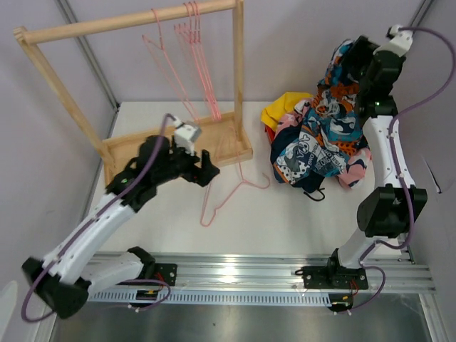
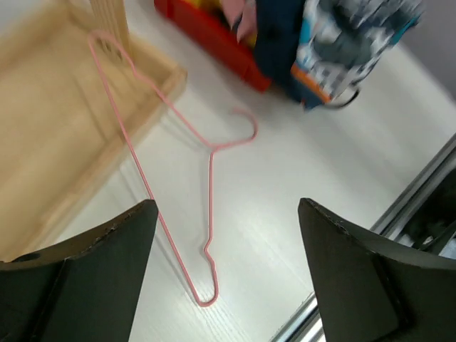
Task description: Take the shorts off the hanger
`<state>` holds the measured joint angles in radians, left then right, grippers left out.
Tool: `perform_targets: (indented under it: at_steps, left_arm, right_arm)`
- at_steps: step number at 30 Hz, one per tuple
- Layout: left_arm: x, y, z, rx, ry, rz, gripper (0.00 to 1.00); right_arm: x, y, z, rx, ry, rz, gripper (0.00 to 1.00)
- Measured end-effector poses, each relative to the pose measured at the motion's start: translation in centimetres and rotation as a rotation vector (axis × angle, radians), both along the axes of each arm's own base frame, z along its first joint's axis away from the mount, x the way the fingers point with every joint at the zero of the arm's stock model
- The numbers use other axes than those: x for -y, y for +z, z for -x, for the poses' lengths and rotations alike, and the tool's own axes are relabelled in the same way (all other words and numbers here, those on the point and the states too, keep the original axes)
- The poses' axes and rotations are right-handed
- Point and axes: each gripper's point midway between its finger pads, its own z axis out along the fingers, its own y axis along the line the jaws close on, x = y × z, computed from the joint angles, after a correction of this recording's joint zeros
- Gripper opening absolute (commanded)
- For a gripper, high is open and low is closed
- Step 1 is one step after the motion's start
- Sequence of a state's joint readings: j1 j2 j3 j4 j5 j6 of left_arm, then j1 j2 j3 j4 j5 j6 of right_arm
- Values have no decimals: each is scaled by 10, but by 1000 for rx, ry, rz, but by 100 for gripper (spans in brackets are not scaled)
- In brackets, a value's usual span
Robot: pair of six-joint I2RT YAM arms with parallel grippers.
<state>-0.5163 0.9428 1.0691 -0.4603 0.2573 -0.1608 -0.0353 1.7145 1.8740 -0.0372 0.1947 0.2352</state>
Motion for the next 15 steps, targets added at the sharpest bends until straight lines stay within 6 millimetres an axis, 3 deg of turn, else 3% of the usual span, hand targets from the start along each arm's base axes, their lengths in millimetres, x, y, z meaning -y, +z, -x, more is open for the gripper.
perform_targets:
  at_steps: [4, 6, 8, 9, 11, 15]
  left_arm:
    - [23, -81, -15, -159, 21, -204, 88]
    - [24, -109, -19, -214, 43, -283, 88]
    - [24, -127, -21, -240, 64, -344, 88]
    - [27, -133, -21, -243, 64, -364, 87]
    - [34, -140, -19, -239, 59, -394, 87]
    - [54, -159, -21, -232, 40, -428, 86]
  right_arm:
    - [-2, -94, 9, -168, 4, -57, 100]
    - [-5, -138, 30, -242, 8, -105, 99]
    - [-12, -162, 57, -267, 25, -154, 99]
    - [-15, -166, 69, -271, 31, -171, 100]
    - [-20, -155, 93, -217, 52, -207, 100]
    - [-28, -104, 129, -55, 100, -229, 99]
